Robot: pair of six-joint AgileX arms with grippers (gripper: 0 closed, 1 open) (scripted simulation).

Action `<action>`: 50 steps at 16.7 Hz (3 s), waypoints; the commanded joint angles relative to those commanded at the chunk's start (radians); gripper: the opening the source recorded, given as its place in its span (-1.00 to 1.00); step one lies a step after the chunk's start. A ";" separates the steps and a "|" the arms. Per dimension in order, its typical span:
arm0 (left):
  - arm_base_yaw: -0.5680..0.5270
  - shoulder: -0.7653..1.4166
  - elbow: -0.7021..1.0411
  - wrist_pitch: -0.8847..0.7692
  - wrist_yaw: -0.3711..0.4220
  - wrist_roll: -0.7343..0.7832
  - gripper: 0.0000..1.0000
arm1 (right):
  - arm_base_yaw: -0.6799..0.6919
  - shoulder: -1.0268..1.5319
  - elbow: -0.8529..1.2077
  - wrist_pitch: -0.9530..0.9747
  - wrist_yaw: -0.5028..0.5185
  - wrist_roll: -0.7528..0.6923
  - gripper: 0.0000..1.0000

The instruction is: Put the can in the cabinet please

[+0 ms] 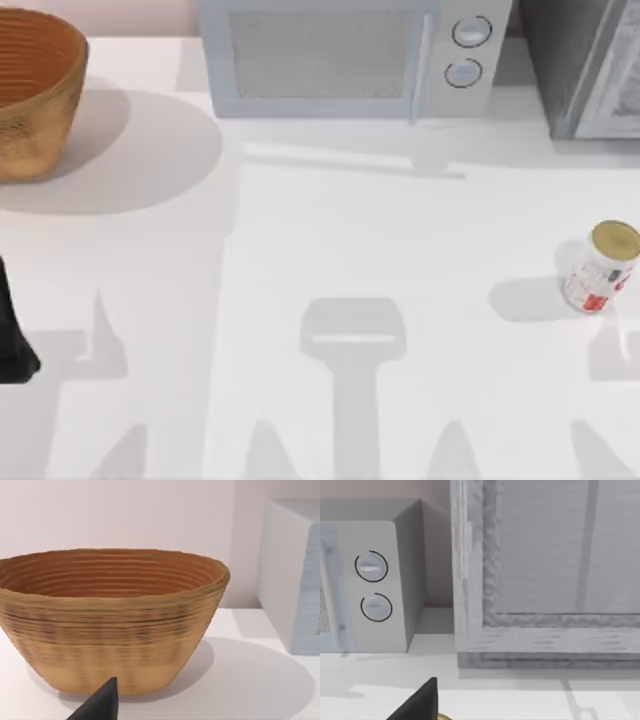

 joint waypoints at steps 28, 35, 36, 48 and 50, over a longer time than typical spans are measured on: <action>0.000 0.000 0.000 0.000 0.000 0.000 1.00 | 0.411 1.894 0.069 1.501 0.419 0.147 1.00; 0.000 0.000 0.000 0.000 0.000 0.000 1.00 | 0.415 1.924 0.066 1.525 0.424 0.149 1.00; 0.000 0.000 0.000 0.000 0.000 0.000 1.00 | 0.413 1.926 0.069 1.525 0.423 0.149 1.00; 0.000 0.000 0.000 0.000 0.000 0.000 1.00 | 0.309 2.088 0.289 1.485 0.324 0.113 1.00; 0.000 0.000 0.000 0.000 0.000 0.000 1.00 | 0.309 2.088 0.289 1.485 0.324 0.113 0.85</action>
